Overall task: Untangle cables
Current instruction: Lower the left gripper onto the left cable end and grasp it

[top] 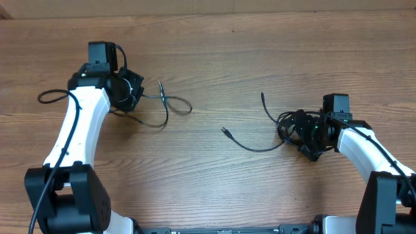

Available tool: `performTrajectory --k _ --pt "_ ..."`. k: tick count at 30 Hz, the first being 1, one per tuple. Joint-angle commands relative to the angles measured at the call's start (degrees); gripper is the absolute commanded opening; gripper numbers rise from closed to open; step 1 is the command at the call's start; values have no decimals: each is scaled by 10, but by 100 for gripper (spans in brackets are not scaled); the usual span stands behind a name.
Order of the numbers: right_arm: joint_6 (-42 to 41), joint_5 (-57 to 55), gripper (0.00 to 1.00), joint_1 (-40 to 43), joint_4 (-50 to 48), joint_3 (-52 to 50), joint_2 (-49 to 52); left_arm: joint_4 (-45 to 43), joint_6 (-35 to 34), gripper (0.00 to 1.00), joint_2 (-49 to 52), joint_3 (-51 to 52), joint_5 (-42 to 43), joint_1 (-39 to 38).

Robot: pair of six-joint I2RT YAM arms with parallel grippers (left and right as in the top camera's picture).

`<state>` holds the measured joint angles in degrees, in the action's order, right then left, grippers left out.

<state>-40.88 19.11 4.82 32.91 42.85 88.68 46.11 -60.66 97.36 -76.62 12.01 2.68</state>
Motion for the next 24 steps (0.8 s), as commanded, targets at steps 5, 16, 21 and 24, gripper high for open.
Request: performTrajectory --k 5,16,21,24 --pt "5 -10 100 -5 -3 -20 23 158 35 4 -12 -14 -50 3" --pt "5 -10 100 -5 -3 -20 23 248 54 4 -11 43 -83 3" --pt "5 -10 100 -5 -3 -20 23 292 54 21 -11 43 -80 3" --pt "5 -10 100 -5 -3 -20 23 324 54 24 -11 43 -80 3"
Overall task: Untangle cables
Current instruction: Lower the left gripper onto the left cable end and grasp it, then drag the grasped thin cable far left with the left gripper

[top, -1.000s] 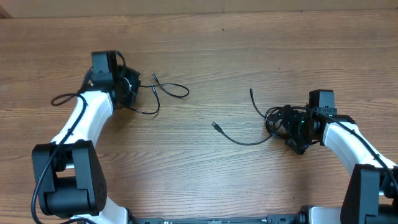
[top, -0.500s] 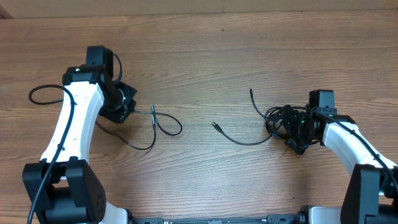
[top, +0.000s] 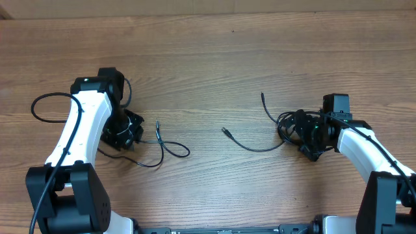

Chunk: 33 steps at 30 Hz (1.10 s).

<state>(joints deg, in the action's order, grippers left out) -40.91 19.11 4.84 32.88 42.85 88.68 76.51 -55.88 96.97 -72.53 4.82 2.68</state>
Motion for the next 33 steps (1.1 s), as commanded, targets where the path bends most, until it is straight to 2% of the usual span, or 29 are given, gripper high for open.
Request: performTrajectory --k 1,4,5,7,9,11,15,16,19,22,25,28,33 --pt "5 -10 100 -5 -3 -20 23 28 7 25 -7 2 -8 3" --pt "5 -10 100 -5 -3 -20 23 44 7 30 -7 2 -8 3" --pt "5 -10 100 -5 -3 -20 23 50 6 38 -7 2 -8 2" --pt "5 -10 100 -5 -3 -20 23 54 6 44 -7 3 -8 1" --pt "5 -10 100 -5 -3 -20 23 52 6 45 -7 8 -8 -3" --pt "5 -10 100 -5 -3 -20 23 36 6 50 -7 27 -9 -11" --pt "5 -10 100 -5 -3 -20 23 -23 3 50 -7 85 -7 -25" --pt "5 -10 100 -5 -3 -20 23 -46 -1 45 -7 106 -3 -27" --pt "5 -10 100 -5 -3 -20 23 -107 -3 4 -7 164 -2 -27" --pt "5 -10 100 -5 -3 -20 23 -123 -5 4 -7 173 -39 -23" --pt "5 -10 100 -5 -3 -20 23 -112 -11 4 -14 133 -68 10" --pt "5 -10 100 -5 -3 -20 23 -84 -9 4 -22 76 -79 61" --pt "5 -10 100 -5 -3 -20 23 -26 -5 4 -40 -33 -132 195"
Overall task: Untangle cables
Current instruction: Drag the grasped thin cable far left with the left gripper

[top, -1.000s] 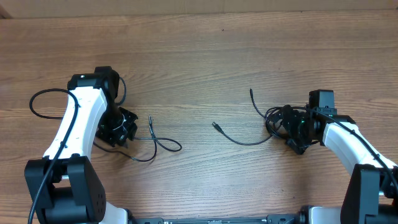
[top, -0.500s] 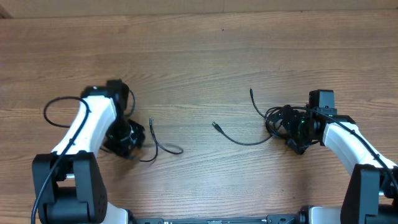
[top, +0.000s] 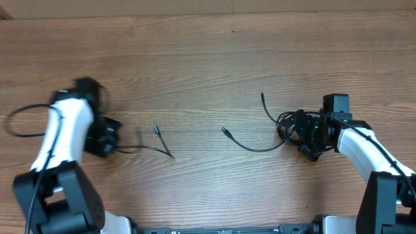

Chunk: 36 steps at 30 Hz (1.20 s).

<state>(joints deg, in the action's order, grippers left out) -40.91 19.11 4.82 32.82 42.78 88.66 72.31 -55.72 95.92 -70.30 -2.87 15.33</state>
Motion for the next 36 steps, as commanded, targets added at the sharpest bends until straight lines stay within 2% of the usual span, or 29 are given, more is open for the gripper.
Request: performTrajectory --k 1,3,6,10,17,24,26,31,34,36 --pt "5 -10 100 -5 -2 -19 23 16 4 4 -33 -70 -54 100" --pt "5 -10 100 -5 -2 -19 23 19 16 4 -35 -92 -41 156" --pt "5 -10 100 -5 -2 -19 23 35 13 4 -34 -98 30 243" --pt "5 -10 100 -5 -2 -19 23 34 -16 4 -34 -81 37 293" --pt "5 -10 100 -5 -2 -19 23 -40 -21 4 -34 -39 8 300" --pt "5 -10 100 -5 -2 -19 23 -145 -21 4 -33 1 -101 301" --pt "5 -10 100 -5 -2 -19 23 -162 -17 4 -33 1 -107 301" --pt "5 -10 100 -5 -2 -19 23 -191 5 13 -3 1 -106 301" --pt "5 -10 100 -5 -2 -19 23 -191 5 13 37 1 -105 300" --pt "5 -10 100 -5 -2 -19 23 -191 5 10 65 1 -91 300"
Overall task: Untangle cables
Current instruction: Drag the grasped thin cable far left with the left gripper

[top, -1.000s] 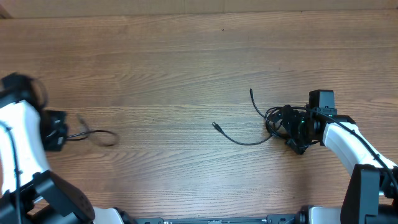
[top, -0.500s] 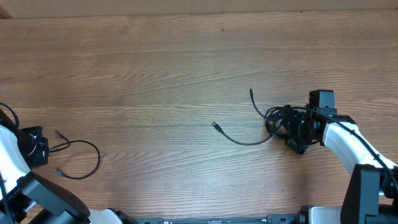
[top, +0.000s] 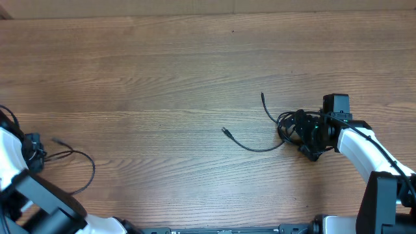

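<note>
A knot of black cables (top: 290,123) lies at the right of the wooden table (top: 195,71). My right gripper (top: 307,135) is shut on that knot. Two loose ends run out of it, one plug up at the left (top: 262,95) and one on a long curved lead (top: 224,130). At the far left edge my left gripper (top: 31,153) is partly out of view and shut on a separate thin black cable (top: 91,170). That cable trails to the right in an open curve, with its plug end (top: 55,140) lying near the gripper.
The left arm's white links (top: 10,162) fill the lower left corner. The right arm (top: 370,153) reaches in from the lower right. The table's far edge runs along the top of the view.
My left gripper has moved further left to the table's edge, taking the thin cable with it. That cable now lies well left of its earlier spot. The right gripper and the knot are unchanged.
At first my left gripper held the thin cable at the upper left, looped on the table. At each later moment it stood lower and further left with the cable following. It now holds the cable at the far left edge, far from the knot in my still right gripper.
</note>
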Available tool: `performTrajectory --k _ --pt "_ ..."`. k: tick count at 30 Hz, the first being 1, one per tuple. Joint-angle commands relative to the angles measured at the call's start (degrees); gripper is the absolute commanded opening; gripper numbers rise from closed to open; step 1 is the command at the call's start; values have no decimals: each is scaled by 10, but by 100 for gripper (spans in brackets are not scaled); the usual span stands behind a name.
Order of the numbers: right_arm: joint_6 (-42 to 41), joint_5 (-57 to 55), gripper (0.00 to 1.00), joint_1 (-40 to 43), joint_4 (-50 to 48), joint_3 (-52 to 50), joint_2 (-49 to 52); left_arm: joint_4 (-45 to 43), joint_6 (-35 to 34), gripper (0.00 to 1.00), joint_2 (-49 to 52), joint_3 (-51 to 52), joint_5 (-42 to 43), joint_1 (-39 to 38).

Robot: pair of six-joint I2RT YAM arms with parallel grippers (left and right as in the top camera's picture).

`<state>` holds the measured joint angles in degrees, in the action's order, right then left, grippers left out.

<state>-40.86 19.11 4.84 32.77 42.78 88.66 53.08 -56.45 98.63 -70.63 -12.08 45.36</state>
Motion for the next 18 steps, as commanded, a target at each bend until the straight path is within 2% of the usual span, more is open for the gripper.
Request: performTrajectory --k 1,2,3,5,6,7,9,11,13,18 --pt "4 -10 100 -5 -2 -19 23 1 12 9 47 4 16 0" --pt "4 -10 100 -5 -2 -19 23 -2 12 10 53 4 36 0" --pt "4 -10 100 -5 -2 -19 23 -3 12 17 55 4 47 0" --pt "4 -10 100 -5 -2 -19 23 -19 12 47 55 3 89 0" --pt "4 -10 100 -5 -2 -19 23 -23 12 54 55 3 103 0" --pt "4 -10 100 -5 -2 -19 23 -28 12 67 55 3 129 0" --pt "4 -10 100 -5 -2 -19 23 -31 12 75 55 1 155 0" --pt "4 -10 100 -5 -2 -19 23 -30 26 90 55 -10 180 0" --pt "4 -10 100 -5 -2 -19 23 -20 55 96 55 -40 222 0" --pt "4 -10 100 -5 -2 -19 23 82 65 99 54 -149 231 0"
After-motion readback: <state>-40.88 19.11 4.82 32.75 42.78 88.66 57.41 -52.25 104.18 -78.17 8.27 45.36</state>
